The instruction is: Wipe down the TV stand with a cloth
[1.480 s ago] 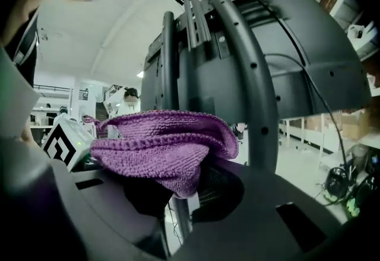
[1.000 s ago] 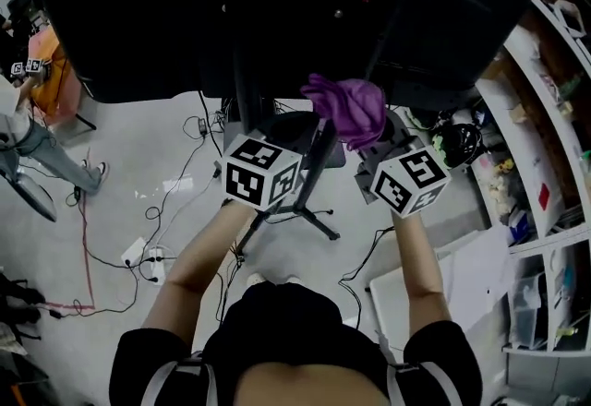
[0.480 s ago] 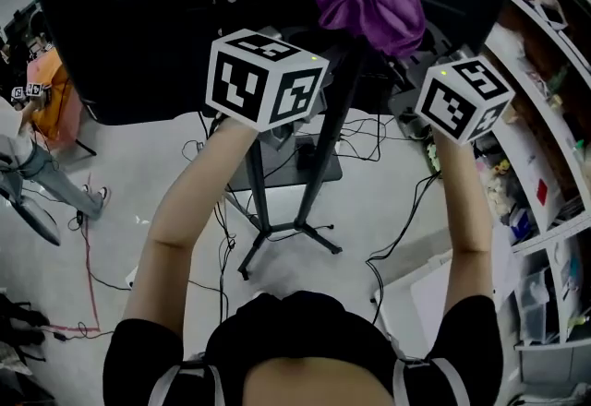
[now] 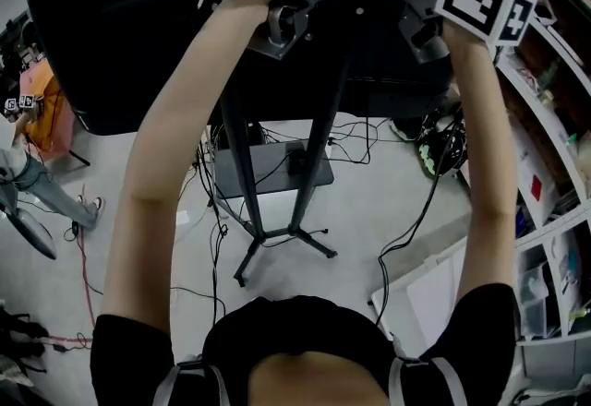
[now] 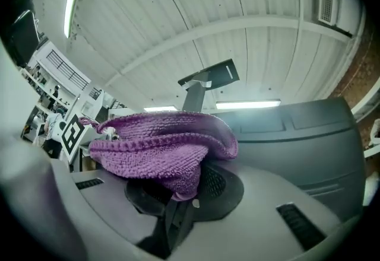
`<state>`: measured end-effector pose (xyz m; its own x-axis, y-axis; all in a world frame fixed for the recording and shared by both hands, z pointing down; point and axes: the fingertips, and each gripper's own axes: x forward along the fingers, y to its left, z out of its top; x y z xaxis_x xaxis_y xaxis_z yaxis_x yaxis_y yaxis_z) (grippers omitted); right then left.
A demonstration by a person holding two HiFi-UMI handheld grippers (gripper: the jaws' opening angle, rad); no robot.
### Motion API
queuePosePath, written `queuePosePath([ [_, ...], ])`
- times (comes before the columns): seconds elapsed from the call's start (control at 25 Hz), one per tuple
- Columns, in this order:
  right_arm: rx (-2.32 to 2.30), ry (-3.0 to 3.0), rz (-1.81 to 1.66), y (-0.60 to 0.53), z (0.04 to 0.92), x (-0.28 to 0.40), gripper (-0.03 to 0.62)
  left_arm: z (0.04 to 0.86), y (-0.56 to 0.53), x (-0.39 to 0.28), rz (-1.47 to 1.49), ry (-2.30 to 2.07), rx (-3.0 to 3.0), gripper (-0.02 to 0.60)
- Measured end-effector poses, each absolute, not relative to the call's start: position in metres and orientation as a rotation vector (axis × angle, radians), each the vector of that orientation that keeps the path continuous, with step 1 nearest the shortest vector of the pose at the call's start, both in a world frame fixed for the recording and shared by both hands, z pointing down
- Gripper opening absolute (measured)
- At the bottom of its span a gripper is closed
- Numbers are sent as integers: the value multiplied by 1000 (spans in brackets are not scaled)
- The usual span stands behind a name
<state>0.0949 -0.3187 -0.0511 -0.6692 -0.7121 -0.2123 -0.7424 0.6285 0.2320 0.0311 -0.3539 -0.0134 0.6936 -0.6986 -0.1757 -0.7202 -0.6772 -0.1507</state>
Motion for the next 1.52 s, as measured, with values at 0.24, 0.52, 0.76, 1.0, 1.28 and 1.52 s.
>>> queuePosePath([
  [0.24, -1328, 2705, 426, -333, -47, 118, 64, -8, -354, 37, 136, 1143, -2700, 6],
  [0.52, -1299, 2691, 383, -335, -44, 123, 64, 1, -346, 51, 127, 1099, -2748, 6],
  [0.76, -1283, 2667, 343, -337, -35, 128, 64, 5, -344, 58, 116, 1088, -2760, 6],
  [1.0, -1265, 2637, 297, -339, -17, 132, 64, 7, -344, 65, 105, 1079, -2770, 6],
  [1.28, -1277, 2613, 297, -336, -6, 134, 64, 8, -343, 73, 95, 1063, -2785, 6],
  [1.52, -1321, 2619, 308, -335, 13, 135, 64, 21, -342, 79, 70, 1075, -2779, 6],
])
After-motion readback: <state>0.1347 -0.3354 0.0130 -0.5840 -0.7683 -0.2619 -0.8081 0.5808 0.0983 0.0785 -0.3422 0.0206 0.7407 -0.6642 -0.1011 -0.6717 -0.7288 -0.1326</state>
